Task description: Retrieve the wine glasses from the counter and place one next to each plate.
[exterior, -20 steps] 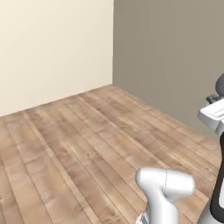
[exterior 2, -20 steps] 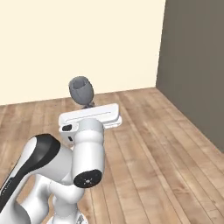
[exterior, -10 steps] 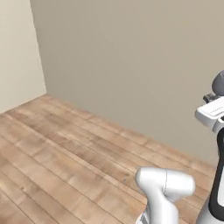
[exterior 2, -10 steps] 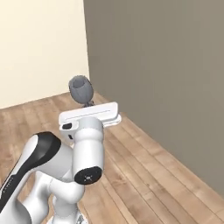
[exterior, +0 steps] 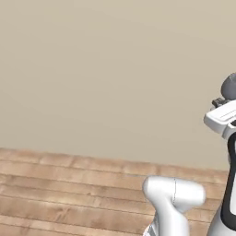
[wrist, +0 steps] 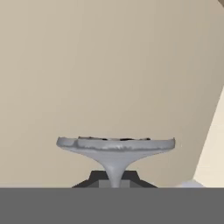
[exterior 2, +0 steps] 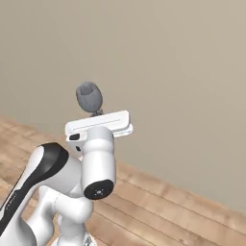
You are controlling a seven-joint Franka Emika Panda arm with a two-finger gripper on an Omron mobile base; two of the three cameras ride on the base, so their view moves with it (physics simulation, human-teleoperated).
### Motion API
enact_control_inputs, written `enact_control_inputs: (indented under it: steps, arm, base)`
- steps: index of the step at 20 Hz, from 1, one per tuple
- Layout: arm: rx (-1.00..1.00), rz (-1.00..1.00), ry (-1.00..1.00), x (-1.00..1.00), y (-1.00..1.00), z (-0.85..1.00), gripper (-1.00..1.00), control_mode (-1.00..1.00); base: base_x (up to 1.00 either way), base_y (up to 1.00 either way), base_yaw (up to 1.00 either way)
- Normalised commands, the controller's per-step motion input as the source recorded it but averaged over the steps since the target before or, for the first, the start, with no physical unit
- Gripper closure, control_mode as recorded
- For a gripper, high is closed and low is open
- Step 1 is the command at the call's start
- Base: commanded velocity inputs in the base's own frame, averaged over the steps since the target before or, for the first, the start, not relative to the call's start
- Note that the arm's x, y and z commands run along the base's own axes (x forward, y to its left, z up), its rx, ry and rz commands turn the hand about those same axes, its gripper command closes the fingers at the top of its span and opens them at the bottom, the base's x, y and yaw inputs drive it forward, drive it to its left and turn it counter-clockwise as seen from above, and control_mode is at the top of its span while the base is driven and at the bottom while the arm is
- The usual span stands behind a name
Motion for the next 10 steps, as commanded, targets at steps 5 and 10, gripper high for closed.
enact_control_inputs:
  steps: [5, 10]
  arm:
    - [0.00, 0.00, 0.00, 0.00, 0.00, 0.00, 1.00, 1.00]
    - [0.00, 0.00, 0.00, 0.00, 0.00, 0.00, 1.00, 1.00]
  base:
    - [0.02, -0.56, -0.86]
    - [0.93, -0.30, -0.52]
